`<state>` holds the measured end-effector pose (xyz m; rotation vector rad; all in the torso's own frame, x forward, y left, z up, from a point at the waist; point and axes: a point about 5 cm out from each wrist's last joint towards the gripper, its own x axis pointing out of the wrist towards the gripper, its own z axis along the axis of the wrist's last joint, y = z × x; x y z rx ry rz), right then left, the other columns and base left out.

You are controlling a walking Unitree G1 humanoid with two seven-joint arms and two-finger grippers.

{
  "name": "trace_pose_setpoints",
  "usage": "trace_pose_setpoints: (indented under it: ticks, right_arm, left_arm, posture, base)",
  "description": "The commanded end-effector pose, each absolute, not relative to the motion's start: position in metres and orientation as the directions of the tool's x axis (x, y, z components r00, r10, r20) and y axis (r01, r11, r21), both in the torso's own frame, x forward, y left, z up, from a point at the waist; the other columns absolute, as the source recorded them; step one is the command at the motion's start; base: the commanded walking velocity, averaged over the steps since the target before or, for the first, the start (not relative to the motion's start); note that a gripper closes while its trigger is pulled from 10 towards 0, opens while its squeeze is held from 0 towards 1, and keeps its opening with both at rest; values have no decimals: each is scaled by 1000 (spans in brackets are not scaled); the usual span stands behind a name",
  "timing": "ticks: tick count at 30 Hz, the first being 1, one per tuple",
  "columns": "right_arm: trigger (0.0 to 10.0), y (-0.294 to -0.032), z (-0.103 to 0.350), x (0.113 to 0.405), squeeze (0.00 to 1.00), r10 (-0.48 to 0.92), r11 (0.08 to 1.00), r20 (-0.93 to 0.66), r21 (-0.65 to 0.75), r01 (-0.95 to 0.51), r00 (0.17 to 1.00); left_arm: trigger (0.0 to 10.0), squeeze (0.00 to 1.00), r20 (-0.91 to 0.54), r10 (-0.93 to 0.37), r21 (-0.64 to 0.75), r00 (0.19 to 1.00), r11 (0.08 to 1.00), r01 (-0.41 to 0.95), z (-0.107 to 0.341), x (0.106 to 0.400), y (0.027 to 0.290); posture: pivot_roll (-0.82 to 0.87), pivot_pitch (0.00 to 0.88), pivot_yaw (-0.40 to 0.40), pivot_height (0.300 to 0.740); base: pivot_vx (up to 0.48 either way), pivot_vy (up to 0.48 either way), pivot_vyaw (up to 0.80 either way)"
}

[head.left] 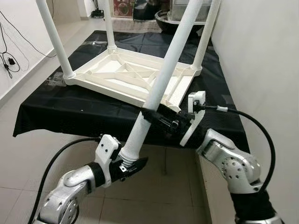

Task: Building children table

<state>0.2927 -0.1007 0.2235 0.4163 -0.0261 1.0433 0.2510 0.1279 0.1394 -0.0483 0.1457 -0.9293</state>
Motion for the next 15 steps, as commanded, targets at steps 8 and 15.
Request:
trace_pose_setpoints:
  ticks: [8, 15]
  right_arm:
    - [10000, -97, 225, 286, 0, 891, 271, 248, 378, -885, 379]
    - [10000, -91, 223, 283, 0, 918, 213, 239, 378, -901, 317]
  left_arm:
    - [10000, 0, -125, -822, -133, 556, 569, 811, 140, 244, 134]
    - [10000, 0, -129, -879, -223, 459, 477, 850, 139, 229, 126]
  posture:
    - [63, 108, -16, 740]
    - [61, 108, -16, 740]
  base:
    - [0, 0, 0]
    - [0, 0, 0]
